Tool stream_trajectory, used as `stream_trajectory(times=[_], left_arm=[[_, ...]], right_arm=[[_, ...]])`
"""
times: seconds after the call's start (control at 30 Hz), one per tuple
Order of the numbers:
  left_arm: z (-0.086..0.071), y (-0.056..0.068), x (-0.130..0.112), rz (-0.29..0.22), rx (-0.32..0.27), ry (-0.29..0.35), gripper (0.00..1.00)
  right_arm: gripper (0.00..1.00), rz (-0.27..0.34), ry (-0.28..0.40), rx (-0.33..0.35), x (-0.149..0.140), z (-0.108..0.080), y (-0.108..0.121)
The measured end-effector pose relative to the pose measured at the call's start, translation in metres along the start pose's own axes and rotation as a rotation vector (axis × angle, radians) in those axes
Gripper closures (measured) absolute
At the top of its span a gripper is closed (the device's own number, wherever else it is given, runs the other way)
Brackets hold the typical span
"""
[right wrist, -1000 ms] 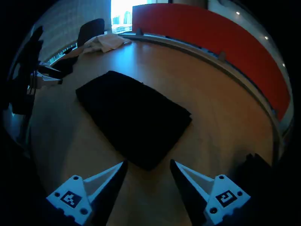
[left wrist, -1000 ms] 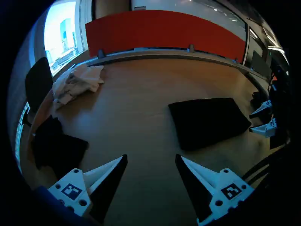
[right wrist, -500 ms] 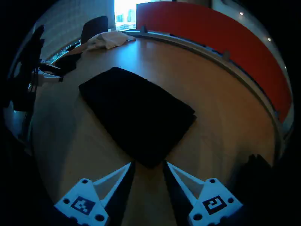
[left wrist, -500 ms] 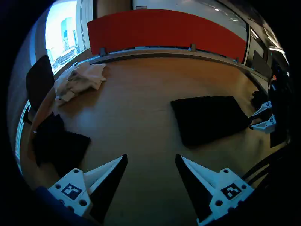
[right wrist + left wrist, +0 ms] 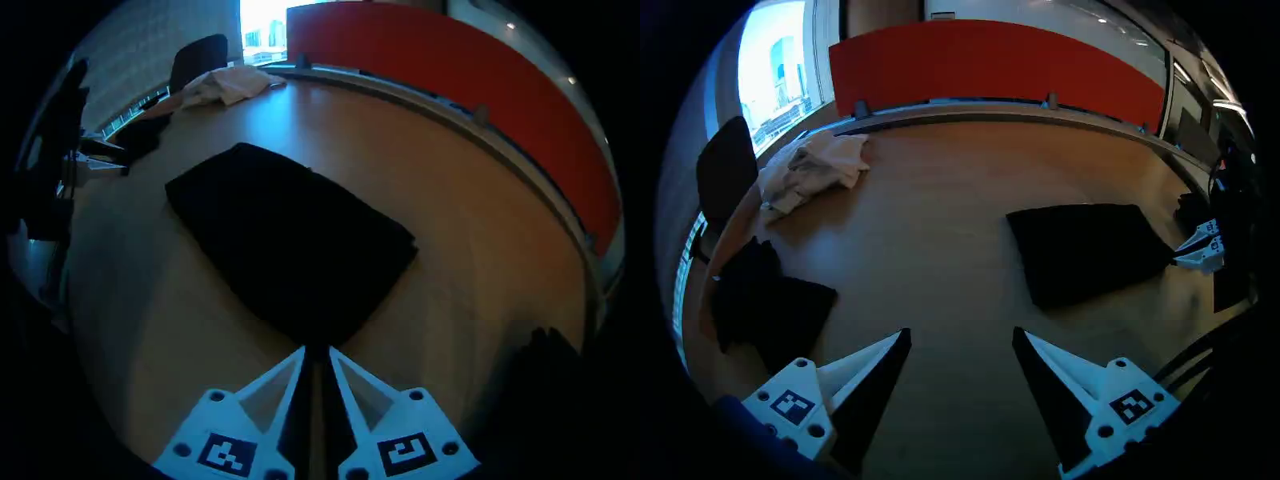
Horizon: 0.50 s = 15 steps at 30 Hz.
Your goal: Fold towel
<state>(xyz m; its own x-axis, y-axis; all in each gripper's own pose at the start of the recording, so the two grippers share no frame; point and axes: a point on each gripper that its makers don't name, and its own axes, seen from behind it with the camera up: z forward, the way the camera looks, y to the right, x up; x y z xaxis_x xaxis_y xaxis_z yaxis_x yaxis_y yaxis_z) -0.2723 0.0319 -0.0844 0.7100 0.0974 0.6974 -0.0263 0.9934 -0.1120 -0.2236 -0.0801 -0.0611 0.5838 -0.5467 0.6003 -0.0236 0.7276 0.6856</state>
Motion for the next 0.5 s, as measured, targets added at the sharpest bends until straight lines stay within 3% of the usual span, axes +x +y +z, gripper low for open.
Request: stream_trajectory(times=[0.27, 0.5], left_arm=[[-0.001, -0.002, 0.001, 0.006, 0.001, 0.0, 0.06], [-0.004, -0.004, 0.003, 0.001, 0.003, 0.006, 0.06]], right_arm=[[0.95, -0.011, 0.024, -0.018, 0.014, -0.007, -0.002], [0.96, -0.071, 0.065, -0.03, 0.05, -0.021, -0.006]])
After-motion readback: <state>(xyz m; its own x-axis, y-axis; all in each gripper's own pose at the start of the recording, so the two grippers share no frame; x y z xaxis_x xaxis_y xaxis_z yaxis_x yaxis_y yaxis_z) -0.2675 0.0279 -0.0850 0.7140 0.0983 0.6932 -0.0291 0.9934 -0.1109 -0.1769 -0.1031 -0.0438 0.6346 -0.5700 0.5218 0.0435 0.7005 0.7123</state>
